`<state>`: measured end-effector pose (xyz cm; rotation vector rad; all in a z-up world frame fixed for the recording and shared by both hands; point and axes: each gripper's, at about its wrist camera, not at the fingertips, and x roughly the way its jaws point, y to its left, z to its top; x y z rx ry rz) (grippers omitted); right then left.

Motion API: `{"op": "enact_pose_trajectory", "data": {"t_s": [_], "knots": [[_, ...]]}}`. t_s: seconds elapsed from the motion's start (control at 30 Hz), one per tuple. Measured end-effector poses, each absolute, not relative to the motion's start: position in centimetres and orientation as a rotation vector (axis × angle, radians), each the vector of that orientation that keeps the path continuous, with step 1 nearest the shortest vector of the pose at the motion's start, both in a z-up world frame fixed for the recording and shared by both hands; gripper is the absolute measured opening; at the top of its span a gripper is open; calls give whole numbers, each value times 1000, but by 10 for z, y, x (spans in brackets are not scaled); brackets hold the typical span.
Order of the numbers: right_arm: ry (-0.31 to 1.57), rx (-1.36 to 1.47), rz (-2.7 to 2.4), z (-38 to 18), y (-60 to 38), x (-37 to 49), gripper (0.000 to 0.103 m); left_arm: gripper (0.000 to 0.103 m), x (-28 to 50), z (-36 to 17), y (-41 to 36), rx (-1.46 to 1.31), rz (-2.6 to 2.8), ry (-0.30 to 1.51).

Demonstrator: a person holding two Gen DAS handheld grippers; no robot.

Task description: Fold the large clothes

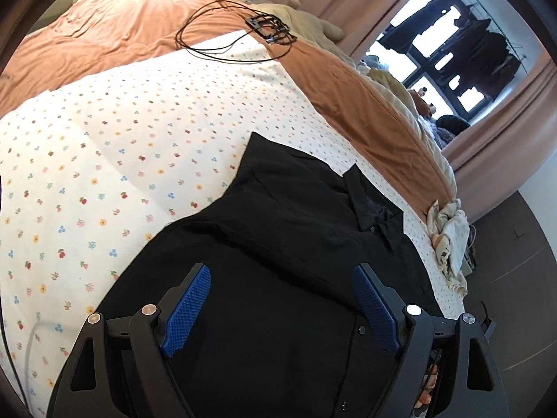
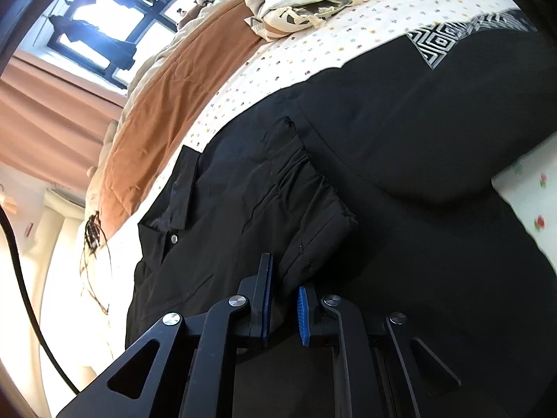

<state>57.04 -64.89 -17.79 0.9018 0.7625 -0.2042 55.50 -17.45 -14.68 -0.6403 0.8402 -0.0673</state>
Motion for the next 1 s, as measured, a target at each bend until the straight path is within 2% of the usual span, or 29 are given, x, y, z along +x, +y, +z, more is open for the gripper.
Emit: {"op": "enact_pose_trajectory", "data": {"t_s": [0.03,0.07,0.1,0.13,0.27,0.3,0.33,0.4,0.53,0.83,1.0], "knots": [[765,902,-200,-176,-649,571,33,84,555,-148,-173,-646,-60,841],[764,904,-191,-176,-649,569,43,85,555,-148,-172,-651,-55,842],[762,902,-190,-174,-648,567,60,85,555,-149,-171,-653,-49,847],[759,898,-201,-171,-648,563,65,85,556,-150,-171,-657,-41,855],[744,920,-181,-161,-649,550,66,90,555,-150,-175,-683,-50,855],[737,926,-160,-157,-650,542,70,92,554,-149,-177,-677,-53,848],[734,921,-150,-153,-650,535,82,96,553,-147,-179,-669,-58,839],[732,898,-140,-146,-651,521,91,98,551,-144,-182,-668,-71,825],[735,852,-138,-135,-662,498,91,99,548,-140,-187,-674,-91,808],[571,921,-415,-131,-741,431,91,98,549,-138,-195,-671,-123,814],[455,903,-509,-126,-770,406,81,98,550,-141,-204,-642,-130,819]]}}
